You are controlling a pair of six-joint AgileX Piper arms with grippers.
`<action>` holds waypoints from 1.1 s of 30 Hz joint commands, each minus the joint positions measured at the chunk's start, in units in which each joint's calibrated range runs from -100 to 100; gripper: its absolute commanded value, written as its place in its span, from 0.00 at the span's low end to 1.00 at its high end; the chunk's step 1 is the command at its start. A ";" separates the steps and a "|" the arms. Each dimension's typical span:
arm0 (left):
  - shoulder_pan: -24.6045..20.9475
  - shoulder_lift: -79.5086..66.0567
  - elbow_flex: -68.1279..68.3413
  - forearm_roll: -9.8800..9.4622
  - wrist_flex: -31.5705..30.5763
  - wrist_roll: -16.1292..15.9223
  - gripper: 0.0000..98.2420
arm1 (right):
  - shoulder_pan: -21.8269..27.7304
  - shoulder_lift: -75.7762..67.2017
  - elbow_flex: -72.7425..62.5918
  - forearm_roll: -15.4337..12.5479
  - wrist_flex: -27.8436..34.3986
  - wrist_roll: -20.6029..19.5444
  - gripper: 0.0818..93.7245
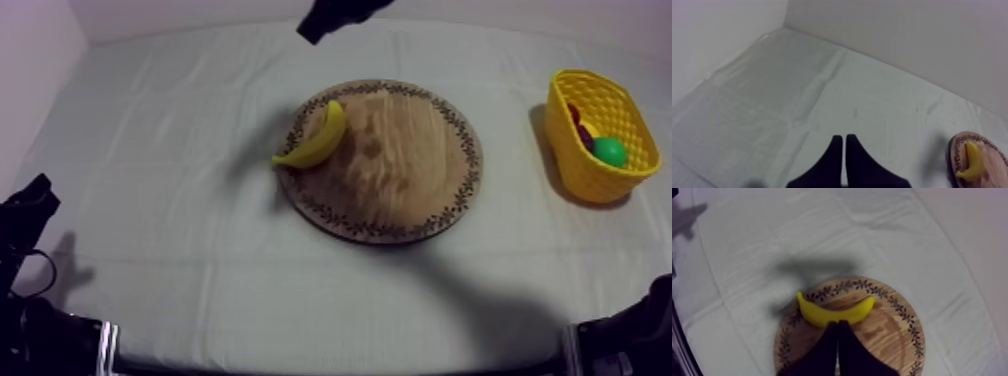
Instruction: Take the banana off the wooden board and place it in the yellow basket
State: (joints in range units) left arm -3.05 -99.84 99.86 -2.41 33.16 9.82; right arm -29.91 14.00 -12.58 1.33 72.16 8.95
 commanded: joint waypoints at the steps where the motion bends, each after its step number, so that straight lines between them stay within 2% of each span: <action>1: -0.02 0.02 0.03 -0.01 -0.01 0.02 0.00 | 0.08 1.01 -2.08 0.23 0.16 -2.18 0.01; 5: -0.02 0.02 0.03 -0.01 -0.01 0.02 0.00 | 0.24 1.88 -2.66 0.63 0.92 -8.39 0.01; 12: -0.02 0.02 0.03 -0.01 -0.01 0.02 0.00 | 0.78 2.94 -3.28 1.45 6.75 -22.48 0.00; 17: -0.02 0.02 0.03 -0.01 -0.01 -0.01 0.00 | 2.00 3.14 -3.26 -1.14 9.34 -30.03 0.00; 21: -0.02 0.02 0.03 -0.01 -0.01 -0.01 0.00 | 3.35 3.30 -4.44 -4.22 10.62 -32.65 0.01; 23: -0.02 0.02 0.03 -0.01 -0.01 0.00 0.00 | 4.00 3.36 -4.69 -5.78 10.85 -32.92 0.06; 29: -0.02 0.02 0.03 -0.01 -0.01 -0.03 0.00 | 5.10 3.27 -4.63 -8.73 11.13 -33.16 0.35; 33: -0.02 0.02 0.03 -0.01 -0.01 -0.03 0.00 | 5.45 3.24 -4.27 -10.33 11.27 -34.10 0.49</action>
State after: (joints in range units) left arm -3.05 -99.84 99.86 -2.41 33.16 9.79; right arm -24.53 17.29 -17.06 -8.59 83.40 -24.88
